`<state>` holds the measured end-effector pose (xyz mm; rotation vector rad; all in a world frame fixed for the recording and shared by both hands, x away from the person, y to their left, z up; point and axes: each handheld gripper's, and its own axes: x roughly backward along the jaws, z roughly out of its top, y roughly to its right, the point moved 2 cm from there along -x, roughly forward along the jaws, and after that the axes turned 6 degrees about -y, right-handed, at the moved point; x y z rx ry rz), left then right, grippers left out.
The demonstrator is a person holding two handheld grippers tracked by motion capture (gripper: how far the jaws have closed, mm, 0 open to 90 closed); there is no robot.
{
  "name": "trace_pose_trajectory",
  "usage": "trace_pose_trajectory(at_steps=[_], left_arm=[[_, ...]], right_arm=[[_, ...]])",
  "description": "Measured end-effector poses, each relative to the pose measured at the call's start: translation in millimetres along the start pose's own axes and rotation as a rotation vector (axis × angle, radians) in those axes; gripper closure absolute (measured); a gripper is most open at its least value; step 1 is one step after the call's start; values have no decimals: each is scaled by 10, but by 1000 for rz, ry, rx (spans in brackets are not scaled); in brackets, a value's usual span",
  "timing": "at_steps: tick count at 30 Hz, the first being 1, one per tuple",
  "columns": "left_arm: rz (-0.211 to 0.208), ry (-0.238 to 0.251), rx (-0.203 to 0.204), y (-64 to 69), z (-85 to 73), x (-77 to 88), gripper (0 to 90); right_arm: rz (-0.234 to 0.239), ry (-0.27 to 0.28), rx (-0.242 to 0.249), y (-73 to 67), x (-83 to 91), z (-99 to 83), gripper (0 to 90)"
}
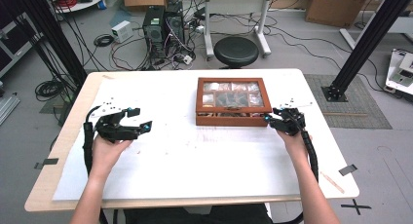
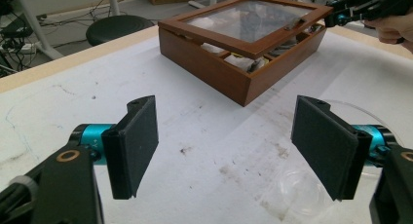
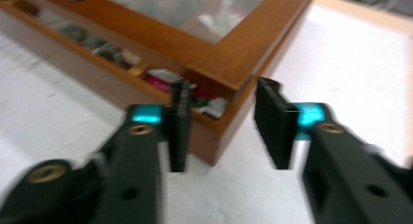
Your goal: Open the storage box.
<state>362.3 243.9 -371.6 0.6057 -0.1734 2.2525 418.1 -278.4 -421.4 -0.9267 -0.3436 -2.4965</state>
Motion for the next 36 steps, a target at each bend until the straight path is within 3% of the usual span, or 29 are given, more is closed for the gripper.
trace_pose_trajectory(at_steps=[10,28,36], left_arm=[[-4,7,5,4,4,11,254],[-16,24,15,-33,46,54,254],[-27,18,10,-21,56,31,254]], right_arm=[[-36,41,19,-47,39,72,579],[-10,117,-27,54,163,329,575],[-54,131,3,68,194,479,574]])
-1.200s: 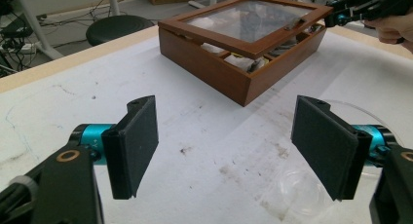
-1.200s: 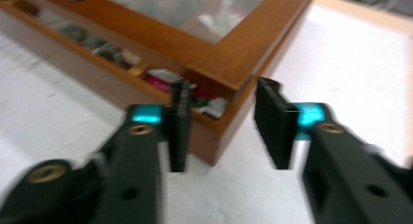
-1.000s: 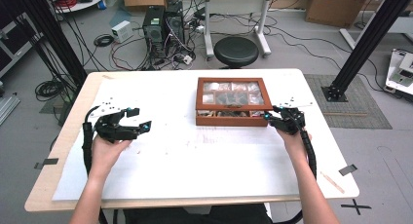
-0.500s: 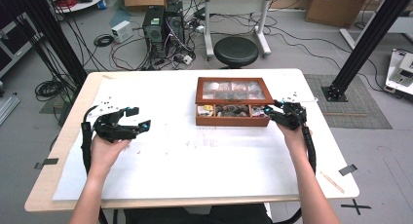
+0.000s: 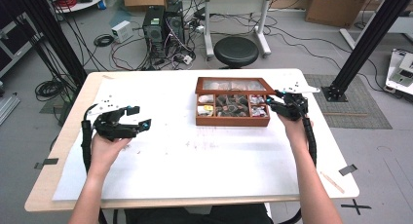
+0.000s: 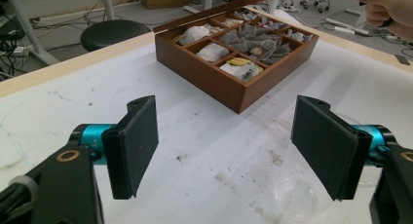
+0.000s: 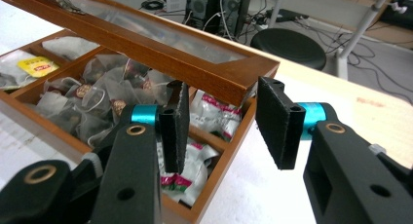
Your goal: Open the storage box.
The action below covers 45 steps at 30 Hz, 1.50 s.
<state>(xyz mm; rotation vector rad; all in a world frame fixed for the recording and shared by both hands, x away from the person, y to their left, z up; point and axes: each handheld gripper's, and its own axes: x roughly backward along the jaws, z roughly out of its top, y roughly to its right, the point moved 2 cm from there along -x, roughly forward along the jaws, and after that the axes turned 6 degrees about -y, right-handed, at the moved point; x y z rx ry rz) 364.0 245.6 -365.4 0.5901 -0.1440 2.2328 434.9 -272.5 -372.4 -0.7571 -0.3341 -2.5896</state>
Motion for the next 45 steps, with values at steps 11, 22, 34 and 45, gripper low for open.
trace_pose_trajectory(at_steps=[11,22,34,45], left_arm=[[-12,-2,-3,1,10,-17,254],[-23,-1,3,-8,5,-21,254],[-43,8,1,-17,-18,-4,254],[-62,13,-1,-39,-26,4,254]], right_arm=[[-7,-1,11,52,-64,138,549],[5,13,1,158,-98,378,544],[8,1,-19,264,-150,641,546],[12,7,-50,364,-235,838,545]])
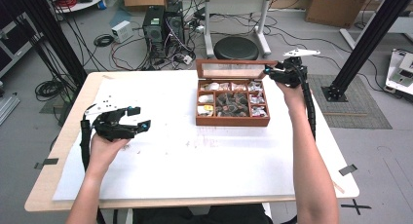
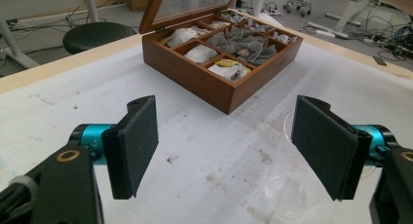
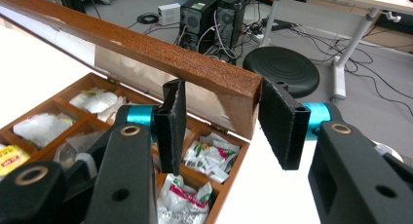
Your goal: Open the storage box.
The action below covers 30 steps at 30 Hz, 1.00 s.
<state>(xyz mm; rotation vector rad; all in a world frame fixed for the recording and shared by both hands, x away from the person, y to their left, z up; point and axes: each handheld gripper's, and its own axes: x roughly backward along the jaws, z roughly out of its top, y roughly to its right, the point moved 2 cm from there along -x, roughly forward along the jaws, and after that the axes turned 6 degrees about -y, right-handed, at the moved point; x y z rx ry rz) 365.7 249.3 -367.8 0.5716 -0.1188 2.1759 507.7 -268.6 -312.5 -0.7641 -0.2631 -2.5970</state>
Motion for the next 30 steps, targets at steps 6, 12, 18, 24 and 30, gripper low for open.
trace_pose_trajectory(at_steps=[6,12,18,24,30], left_arm=[[-39,3,-12,7,13,-24,254],[-56,1,-14,16,22,-49,254],[-60,-6,-14,25,24,-87,254],[-65,-6,-16,26,38,-125,254],[-64,-9,-20,29,41,-127,254]], right_arm=[[-15,-2,13,14,-30,77,544],[-2,12,1,37,-46,75,542],[6,22,-8,59,-60,88,542],[5,19,-10,53,-58,91,538],[-4,19,-6,40,-57,97,532]])
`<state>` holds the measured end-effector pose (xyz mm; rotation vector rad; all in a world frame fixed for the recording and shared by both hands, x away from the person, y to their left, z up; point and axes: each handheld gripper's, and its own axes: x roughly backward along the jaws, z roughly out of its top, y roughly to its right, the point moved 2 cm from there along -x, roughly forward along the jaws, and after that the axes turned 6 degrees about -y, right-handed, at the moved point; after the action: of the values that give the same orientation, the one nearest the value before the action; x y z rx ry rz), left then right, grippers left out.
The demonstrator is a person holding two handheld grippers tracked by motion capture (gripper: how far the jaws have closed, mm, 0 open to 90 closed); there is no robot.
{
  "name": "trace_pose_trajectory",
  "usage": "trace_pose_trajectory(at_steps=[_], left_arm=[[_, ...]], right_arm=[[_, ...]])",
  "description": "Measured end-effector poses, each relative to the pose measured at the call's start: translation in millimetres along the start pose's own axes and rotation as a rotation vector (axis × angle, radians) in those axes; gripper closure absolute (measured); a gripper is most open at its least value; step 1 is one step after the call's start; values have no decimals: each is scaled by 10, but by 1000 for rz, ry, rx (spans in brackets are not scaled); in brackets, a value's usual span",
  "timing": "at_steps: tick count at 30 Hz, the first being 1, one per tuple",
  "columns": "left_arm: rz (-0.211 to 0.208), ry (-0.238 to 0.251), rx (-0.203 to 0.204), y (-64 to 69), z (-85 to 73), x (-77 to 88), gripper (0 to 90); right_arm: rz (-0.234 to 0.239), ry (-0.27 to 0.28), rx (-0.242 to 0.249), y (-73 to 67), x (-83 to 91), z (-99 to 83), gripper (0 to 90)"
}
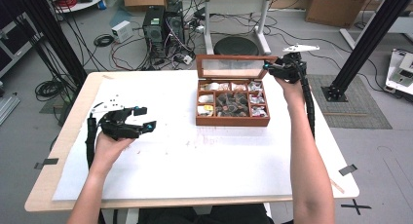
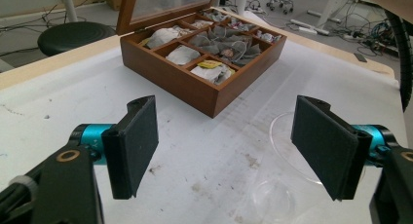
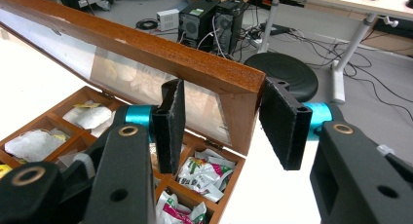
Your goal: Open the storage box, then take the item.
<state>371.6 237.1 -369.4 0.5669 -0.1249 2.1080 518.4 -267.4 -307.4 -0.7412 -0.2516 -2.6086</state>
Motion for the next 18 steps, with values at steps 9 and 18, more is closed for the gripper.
trace_pose_trajectory(at_steps=[9,18], left_arm=[[-4,4,3,23,-6,34,254],[0,0,4,15,10,65,254]], right_arm=[[-1,-3,3,-5,3,0,528],[2,1,4,0,1,-3,526]])
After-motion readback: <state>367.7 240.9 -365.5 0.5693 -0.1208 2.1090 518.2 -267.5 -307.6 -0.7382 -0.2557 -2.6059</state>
